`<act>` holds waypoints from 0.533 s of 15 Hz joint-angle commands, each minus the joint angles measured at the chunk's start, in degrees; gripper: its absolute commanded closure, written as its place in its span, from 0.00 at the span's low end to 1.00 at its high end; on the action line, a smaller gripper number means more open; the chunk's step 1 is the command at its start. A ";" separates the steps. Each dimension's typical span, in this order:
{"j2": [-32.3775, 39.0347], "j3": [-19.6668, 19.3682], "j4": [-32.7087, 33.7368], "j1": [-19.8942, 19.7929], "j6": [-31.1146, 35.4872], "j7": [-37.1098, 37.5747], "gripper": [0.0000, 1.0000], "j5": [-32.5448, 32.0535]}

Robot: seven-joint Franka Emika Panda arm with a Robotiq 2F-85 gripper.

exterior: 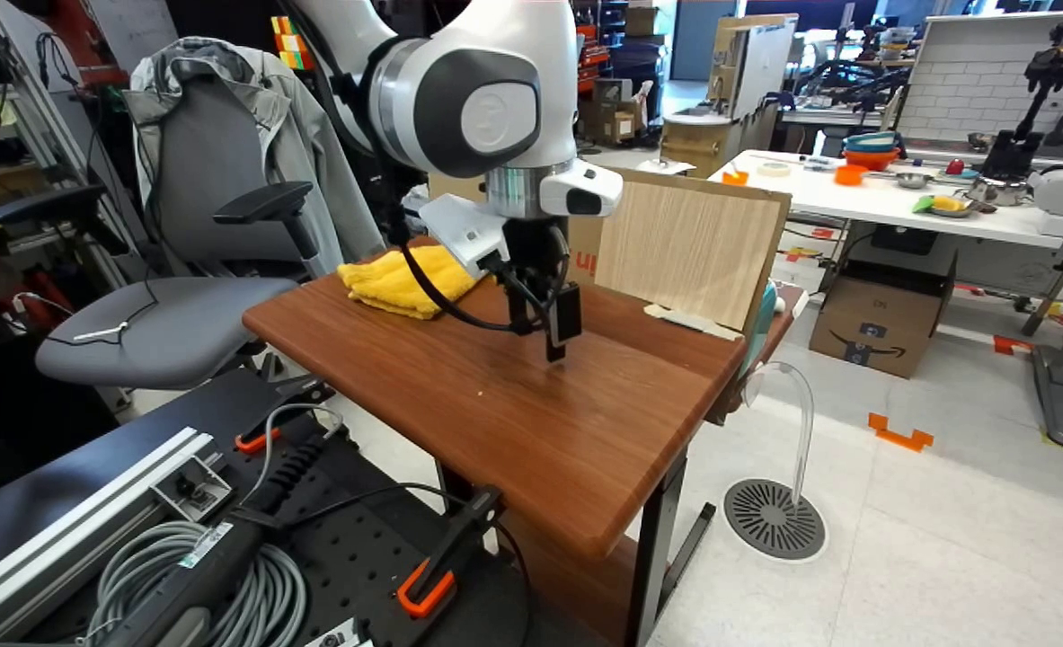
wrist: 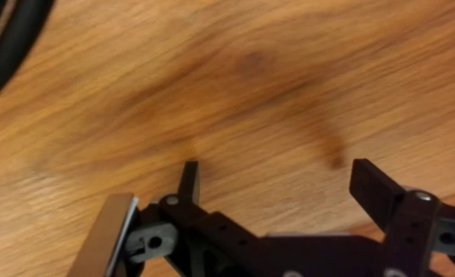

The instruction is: Slide the towel to the left

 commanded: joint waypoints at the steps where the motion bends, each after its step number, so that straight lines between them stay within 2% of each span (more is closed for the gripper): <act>1: -0.01 -0.39 0.09 -0.19 -0.23 -0.38 0.00 0.28; 3: -0.01 -0.40 0.07 -0.05 -0.23 -0.36 0.00 0.26; 8: -11.89 4.15 -6.96 -3.28 3.06 -4.77 0.00 6.66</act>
